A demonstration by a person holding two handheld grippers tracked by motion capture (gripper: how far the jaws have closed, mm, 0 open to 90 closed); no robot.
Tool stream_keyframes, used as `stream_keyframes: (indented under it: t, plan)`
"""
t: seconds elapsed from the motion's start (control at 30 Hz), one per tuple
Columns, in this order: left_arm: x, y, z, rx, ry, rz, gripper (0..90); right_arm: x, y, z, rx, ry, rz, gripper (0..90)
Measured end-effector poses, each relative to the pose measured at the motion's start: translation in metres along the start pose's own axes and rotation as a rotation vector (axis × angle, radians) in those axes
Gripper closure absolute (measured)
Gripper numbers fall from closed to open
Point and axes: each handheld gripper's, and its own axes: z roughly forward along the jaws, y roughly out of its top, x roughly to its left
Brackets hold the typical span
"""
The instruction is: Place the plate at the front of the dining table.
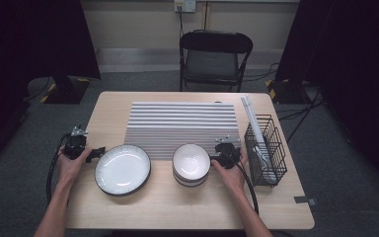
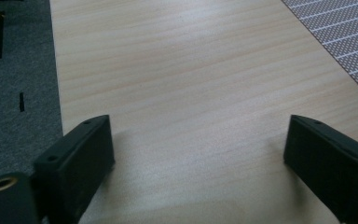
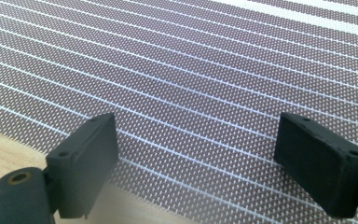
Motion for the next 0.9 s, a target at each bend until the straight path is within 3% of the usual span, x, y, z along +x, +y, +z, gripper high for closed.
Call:
stream_keyframes:
  t: [0.07, 0.2, 0.27, 0.5, 0.57, 0.9]
  plan:
    - [0.001, 0.0, -0.002, -0.007, -0.005, -0.015, 16.7, 0.0, 0.002, -0.002, 0.013, 0.015, -0.004, 15.7]
    - [0.001, 0.0, -0.002, -0.011, -0.004, -0.025, 16.7, 0.002, 0.003, -0.003, 0.029, 0.015, -0.018, 17.3]
    - [0.0, 0.0, -0.003, -0.004, -0.004, -0.022, 16.8, 0.006, 0.005, -0.006, 0.026, -0.011, -0.045, 20.2]
    - [-0.005, 0.006, -0.013, -0.04, -0.065, -0.025, 20.2, 0.006, 0.01, -0.013, 0.011, -0.012, -0.05, 21.9]
    - [-0.006, 0.008, -0.015, -0.049, -0.089, -0.029, 20.4, 0.005, 0.013, -0.015, 0.019, 0.007, -0.043, 22.6]
    - [-0.017, 0.013, -0.026, -0.07, -0.123, -0.001, 19.5, 0.001, 0.024, -0.023, -0.015, 0.014, -0.021, 29.6]
